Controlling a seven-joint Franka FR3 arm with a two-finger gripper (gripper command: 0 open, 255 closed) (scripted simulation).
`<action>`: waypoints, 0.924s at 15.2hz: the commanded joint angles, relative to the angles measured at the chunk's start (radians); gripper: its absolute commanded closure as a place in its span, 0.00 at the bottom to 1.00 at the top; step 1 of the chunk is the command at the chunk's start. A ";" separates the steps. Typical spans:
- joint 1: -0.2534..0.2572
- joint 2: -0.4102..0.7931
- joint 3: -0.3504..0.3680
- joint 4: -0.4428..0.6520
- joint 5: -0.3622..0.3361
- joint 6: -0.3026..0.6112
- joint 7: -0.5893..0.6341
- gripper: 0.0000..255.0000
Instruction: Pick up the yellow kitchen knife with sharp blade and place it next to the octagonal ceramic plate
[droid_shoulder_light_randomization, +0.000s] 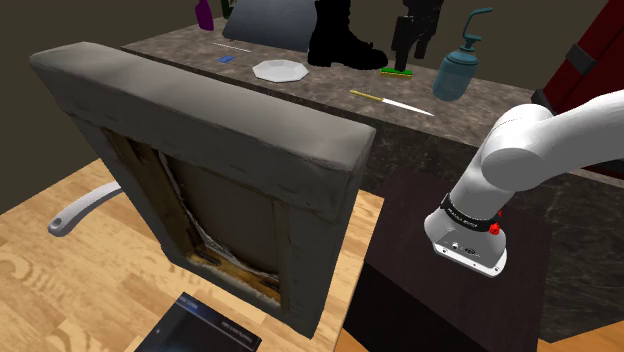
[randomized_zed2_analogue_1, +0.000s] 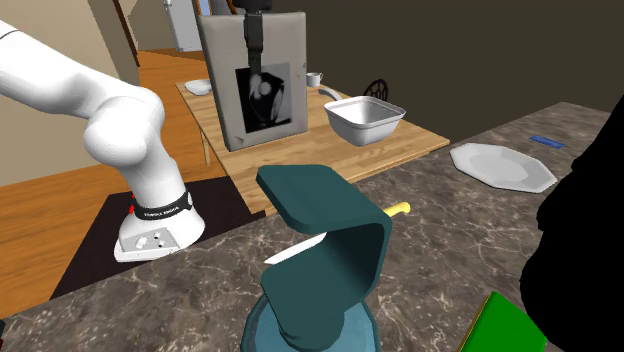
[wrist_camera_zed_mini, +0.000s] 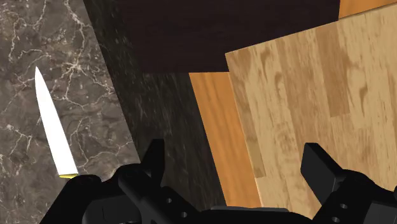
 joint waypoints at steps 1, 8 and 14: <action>0.000 0.000 0.000 0.000 0.000 0.000 0.000 0.00; -0.022 0.101 -0.135 -0.063 -0.120 0.159 -0.202 0.00; -0.038 0.249 -0.246 -0.061 -0.201 0.309 -0.363 0.00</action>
